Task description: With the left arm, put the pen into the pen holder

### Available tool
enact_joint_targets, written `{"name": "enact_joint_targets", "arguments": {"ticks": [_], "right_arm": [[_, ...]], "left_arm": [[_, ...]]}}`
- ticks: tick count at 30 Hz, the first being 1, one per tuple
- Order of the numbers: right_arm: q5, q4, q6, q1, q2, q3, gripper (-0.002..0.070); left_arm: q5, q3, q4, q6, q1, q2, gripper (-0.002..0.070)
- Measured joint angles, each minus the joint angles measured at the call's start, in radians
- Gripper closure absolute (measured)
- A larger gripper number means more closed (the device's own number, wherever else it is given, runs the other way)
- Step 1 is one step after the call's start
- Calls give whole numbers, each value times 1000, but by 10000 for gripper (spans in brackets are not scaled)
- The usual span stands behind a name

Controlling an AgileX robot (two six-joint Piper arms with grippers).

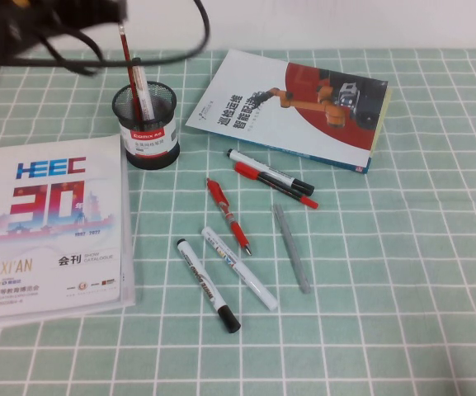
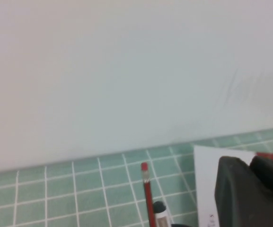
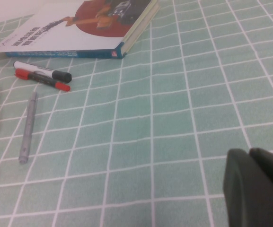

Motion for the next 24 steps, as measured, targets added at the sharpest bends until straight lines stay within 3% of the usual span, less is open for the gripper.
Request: {"name": "enact_joint_targets", "arguments": {"ticks": [6, 17, 24], "right_arm": [[0, 0, 0, 0, 0, 0, 696], [0, 0, 0, 0, 0, 0, 696], [0, 0, 0, 0, 0, 0, 696]], "left_arm": [[118, 98, 0, 4, 0, -220, 673], [249, 596, 1, -77, 0, -725, 675], [317, 768, 55, -81, 0, -874, 675]]}}
